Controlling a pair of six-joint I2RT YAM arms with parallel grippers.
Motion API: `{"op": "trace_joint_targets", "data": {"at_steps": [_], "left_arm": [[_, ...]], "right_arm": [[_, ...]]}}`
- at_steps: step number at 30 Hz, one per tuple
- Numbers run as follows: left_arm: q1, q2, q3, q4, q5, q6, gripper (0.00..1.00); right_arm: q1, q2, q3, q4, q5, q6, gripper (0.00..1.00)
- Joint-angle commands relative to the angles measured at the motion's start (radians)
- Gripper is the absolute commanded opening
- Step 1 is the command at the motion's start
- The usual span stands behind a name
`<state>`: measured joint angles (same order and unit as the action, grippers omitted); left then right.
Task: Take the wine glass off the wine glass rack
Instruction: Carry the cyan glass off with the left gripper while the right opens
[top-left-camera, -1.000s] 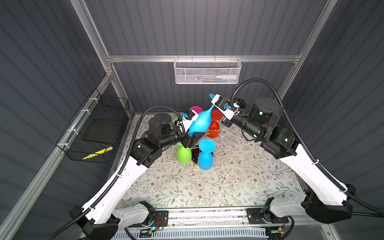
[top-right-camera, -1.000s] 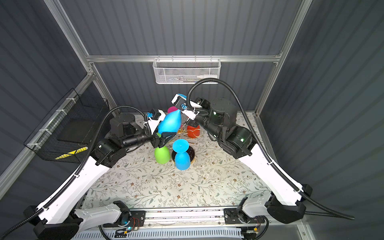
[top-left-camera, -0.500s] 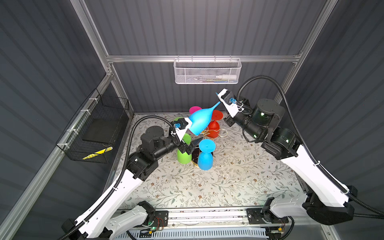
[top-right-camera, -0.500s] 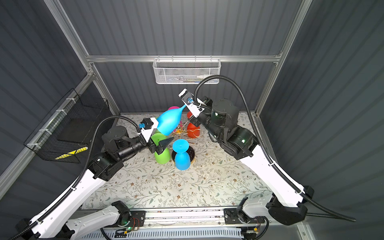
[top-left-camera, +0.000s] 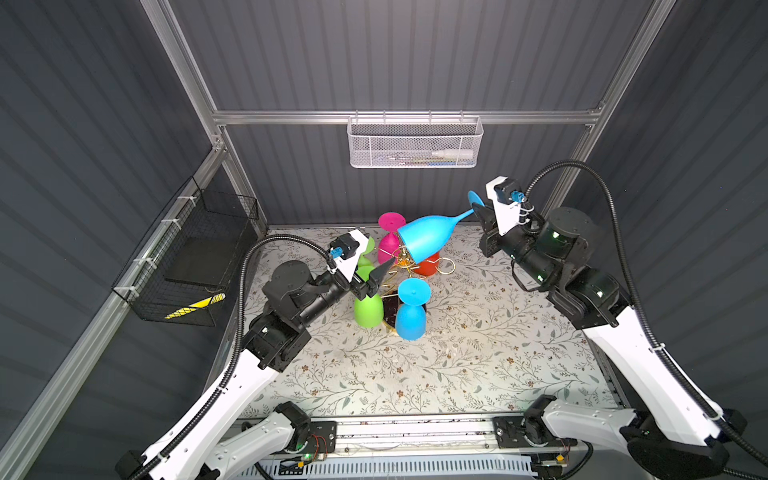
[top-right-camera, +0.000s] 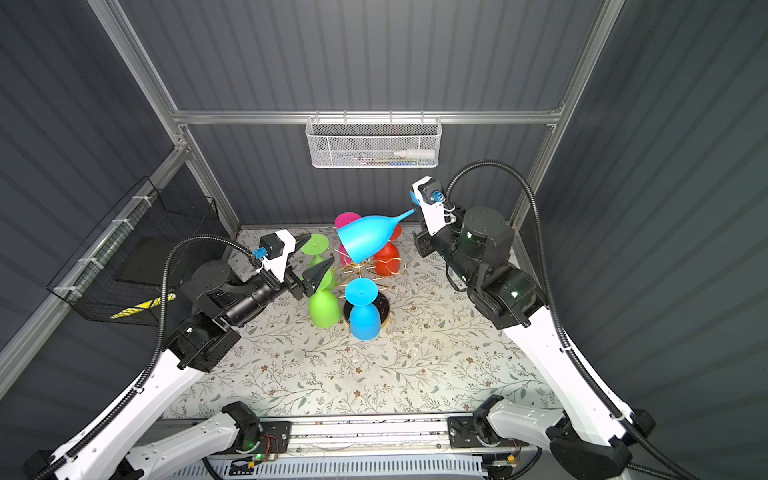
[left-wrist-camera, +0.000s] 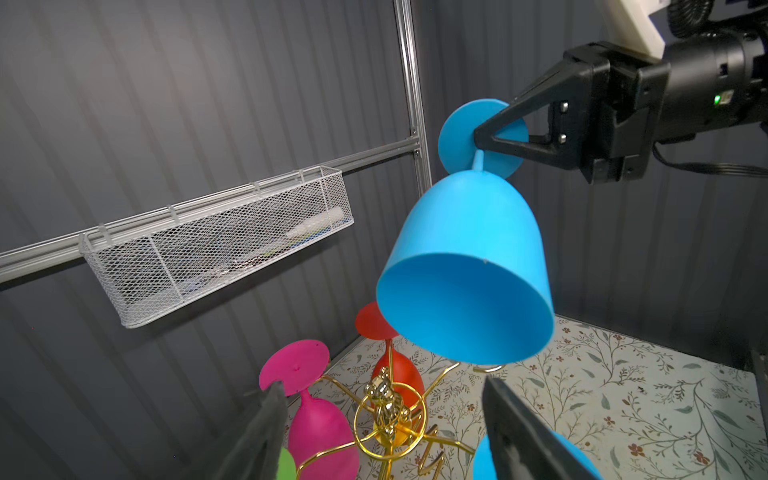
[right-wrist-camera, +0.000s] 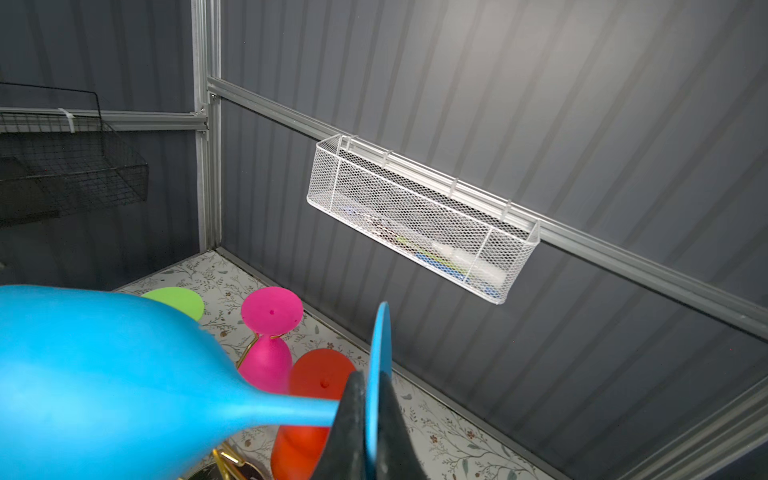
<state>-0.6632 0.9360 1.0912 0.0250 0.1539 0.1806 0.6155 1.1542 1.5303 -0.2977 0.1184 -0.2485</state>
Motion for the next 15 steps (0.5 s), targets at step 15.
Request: {"op": "trace_joint_targets", "data": {"at_steps": [15], "left_arm": [[-0.004, 0.135, 0.12, 0.007, 0.168, -0.059, 0.46]], "right_arm": [[-0.015, -0.028, -0.114, 0.107, -0.247, 0.144, 0.0]]}}
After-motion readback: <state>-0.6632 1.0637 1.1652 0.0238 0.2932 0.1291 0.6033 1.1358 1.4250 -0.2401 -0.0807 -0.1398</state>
